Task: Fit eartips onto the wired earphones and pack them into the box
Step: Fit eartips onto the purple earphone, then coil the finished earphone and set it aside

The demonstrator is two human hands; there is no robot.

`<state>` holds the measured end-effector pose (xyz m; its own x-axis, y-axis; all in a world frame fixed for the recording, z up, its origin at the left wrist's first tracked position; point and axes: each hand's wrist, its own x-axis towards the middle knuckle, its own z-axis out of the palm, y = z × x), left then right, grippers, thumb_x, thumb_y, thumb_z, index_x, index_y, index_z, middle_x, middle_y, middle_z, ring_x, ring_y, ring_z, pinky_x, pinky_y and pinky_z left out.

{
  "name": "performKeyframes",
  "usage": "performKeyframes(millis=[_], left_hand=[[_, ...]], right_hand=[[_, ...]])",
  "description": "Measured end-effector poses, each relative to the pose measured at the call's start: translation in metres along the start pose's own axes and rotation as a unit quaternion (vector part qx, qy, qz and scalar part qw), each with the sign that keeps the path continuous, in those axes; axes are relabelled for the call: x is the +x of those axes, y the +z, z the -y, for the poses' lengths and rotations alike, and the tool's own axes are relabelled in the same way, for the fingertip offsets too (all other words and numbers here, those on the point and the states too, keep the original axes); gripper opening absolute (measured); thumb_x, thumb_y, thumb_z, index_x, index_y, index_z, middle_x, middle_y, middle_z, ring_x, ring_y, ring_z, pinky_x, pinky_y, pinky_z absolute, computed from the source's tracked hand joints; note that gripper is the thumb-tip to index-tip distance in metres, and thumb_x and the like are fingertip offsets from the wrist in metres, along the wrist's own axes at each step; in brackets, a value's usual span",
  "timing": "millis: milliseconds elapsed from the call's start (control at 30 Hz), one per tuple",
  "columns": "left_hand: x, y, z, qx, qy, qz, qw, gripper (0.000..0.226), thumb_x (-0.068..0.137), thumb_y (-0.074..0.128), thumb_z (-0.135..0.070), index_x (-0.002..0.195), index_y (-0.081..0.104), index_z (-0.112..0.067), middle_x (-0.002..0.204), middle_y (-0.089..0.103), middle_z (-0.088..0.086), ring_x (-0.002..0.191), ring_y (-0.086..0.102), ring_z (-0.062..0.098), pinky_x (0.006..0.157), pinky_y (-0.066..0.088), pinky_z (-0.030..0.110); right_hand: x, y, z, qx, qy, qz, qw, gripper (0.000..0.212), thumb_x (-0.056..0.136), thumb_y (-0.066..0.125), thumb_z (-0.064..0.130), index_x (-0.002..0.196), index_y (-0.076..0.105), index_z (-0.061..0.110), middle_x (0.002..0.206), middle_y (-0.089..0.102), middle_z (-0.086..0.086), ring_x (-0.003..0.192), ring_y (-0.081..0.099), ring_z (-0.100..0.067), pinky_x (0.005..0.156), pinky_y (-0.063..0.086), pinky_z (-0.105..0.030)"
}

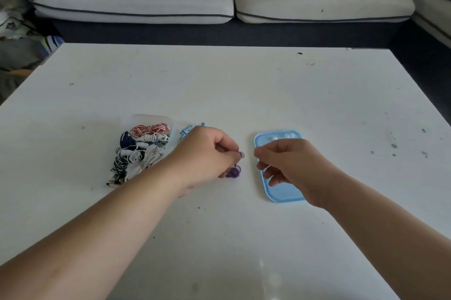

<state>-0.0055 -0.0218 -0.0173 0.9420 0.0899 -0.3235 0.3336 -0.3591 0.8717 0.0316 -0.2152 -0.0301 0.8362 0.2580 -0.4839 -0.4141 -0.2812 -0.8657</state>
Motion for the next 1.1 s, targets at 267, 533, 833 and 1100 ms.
performKeyframes(millis=[267,533,833,1100], left_hand=[[0.020,0.003,0.035,0.218,-0.016,-0.001,0.976,0.011,0.088,0.073,-0.031,0.084,0.074,-0.022,0.081,0.076,-0.003,0.080,0.073,0.019,0.074,0.059,0.034],[0.050,-0.024,0.039,0.378,0.137,-0.158,0.902,0.014,0.097,0.061,-0.021,0.103,0.064,-0.008,0.111,0.055,0.009,0.101,0.055,0.030,0.081,0.046,0.039],[0.061,-0.024,0.040,0.506,0.073,-0.079,0.856,0.024,0.086,0.044,0.008,0.101,0.052,-0.008,0.106,0.054,0.012,0.101,0.055,0.034,0.073,0.039,0.037],[0.055,-0.028,0.037,0.532,0.100,-0.077,0.837,0.013,0.089,0.050,0.005,0.092,0.055,-0.007,0.100,0.051,0.012,0.100,0.052,0.036,0.072,0.036,0.039]], right_hand=[[0.013,0.013,-0.007,-0.021,0.026,-0.008,0.999,0.018,0.094,0.071,0.020,0.092,0.075,0.003,0.076,0.074,-0.007,0.062,0.065,-0.019,0.061,0.057,-0.031],[0.030,0.040,0.005,0.024,0.004,-0.024,0.999,0.014,0.094,0.069,0.018,0.091,0.073,0.005,0.077,0.074,-0.008,0.062,0.064,-0.021,0.059,0.054,-0.033],[0.023,0.037,0.010,0.011,-0.006,-0.023,1.000,0.014,0.094,0.067,0.017,0.088,0.073,0.006,0.076,0.074,-0.007,0.062,0.064,-0.019,0.059,0.055,-0.032],[0.011,0.038,0.005,-0.070,-0.014,-0.009,0.997,0.014,0.092,0.067,0.016,0.088,0.074,0.005,0.079,0.076,-0.007,0.062,0.066,-0.016,0.058,0.057,-0.030]])
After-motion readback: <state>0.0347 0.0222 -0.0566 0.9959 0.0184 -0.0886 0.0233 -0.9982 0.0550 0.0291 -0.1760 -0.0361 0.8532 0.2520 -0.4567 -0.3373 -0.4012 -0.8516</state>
